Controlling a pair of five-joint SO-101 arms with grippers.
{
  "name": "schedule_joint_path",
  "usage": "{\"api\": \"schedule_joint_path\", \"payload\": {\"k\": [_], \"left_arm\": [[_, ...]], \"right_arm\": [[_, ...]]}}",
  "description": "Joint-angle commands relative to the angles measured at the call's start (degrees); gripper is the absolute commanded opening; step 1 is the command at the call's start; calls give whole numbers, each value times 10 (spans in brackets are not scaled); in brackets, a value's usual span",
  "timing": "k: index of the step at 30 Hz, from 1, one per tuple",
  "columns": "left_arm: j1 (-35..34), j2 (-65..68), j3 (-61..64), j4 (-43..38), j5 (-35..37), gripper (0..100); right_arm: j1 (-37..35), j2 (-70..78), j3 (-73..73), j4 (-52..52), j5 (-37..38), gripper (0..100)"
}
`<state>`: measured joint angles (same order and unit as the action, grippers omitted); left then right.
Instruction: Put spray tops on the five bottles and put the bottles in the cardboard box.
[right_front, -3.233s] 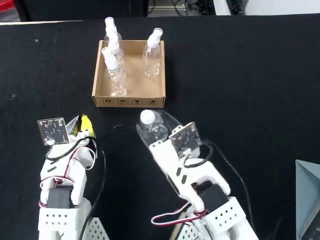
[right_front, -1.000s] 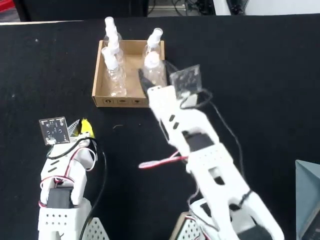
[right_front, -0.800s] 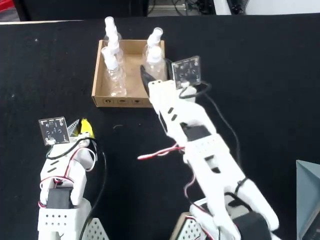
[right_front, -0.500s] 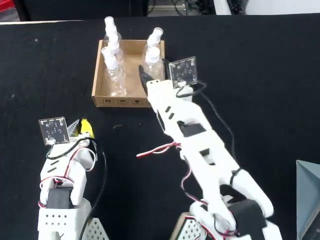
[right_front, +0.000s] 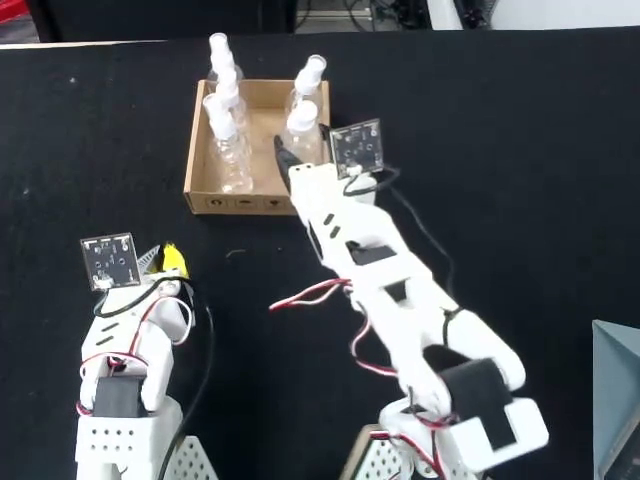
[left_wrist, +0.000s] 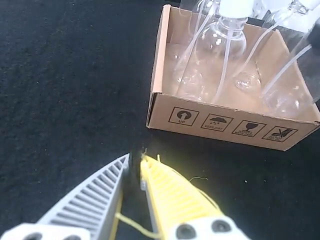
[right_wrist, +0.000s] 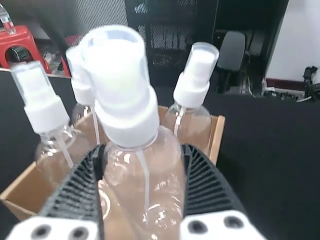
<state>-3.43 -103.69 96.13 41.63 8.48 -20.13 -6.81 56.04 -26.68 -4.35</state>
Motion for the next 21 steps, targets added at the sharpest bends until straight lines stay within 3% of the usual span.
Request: {"api": "schedule_joint_path", "payload": {"k": [1, 6, 21], "left_arm": [[-5, -6, 13, 4, -4, 30], [-5, -6, 13, 4, -4, 30], [-5, -6, 13, 5, -4, 30]], "right_arm": [[11, 10, -51, -18, -7, 12], [15, 45, -73, -17, -47, 12], [15, 71, -73, -16, -47, 12]]}}
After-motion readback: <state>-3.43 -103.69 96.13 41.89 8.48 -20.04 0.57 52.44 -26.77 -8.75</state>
